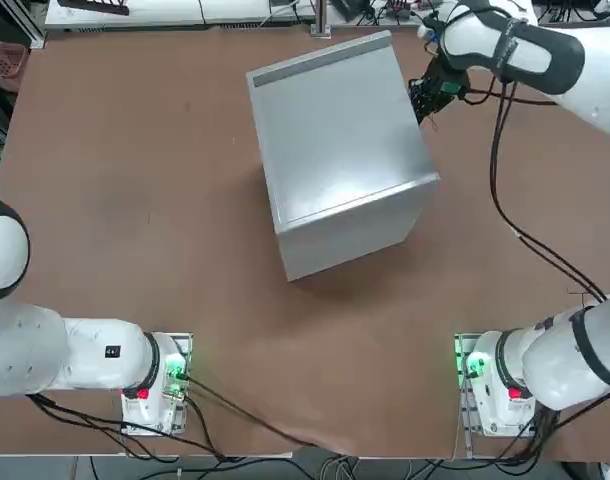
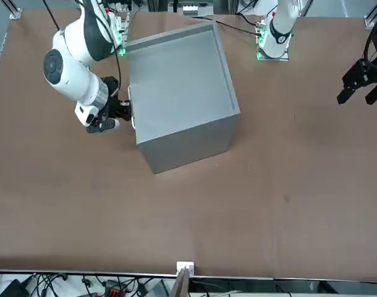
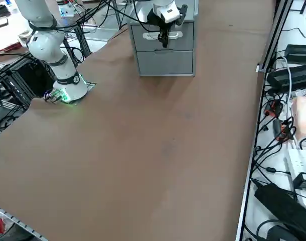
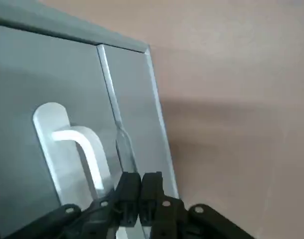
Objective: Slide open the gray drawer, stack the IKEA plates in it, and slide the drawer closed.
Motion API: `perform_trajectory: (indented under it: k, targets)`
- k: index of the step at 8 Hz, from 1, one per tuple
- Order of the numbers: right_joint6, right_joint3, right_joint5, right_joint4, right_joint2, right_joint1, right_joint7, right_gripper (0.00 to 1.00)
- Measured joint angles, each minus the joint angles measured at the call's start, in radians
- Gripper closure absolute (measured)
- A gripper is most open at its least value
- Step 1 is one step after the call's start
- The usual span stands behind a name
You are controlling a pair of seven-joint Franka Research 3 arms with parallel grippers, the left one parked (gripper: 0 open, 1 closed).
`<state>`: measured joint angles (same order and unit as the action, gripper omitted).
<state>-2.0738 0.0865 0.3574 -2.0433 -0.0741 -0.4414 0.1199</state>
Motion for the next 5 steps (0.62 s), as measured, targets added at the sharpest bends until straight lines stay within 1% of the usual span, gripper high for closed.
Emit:
perform_trajectory:
  k: [2,3,5]
  targets:
    - [0.001,0.011,-0.003,0.03,0.002,0.005,-0.002,1.0]
    - [0.027,0.02,-0.037,0.072,0.005,0.024,-0.004,1.0]
    - [0.19,0.029,-0.152,0.237,0.007,0.124,-0.008,0.99]
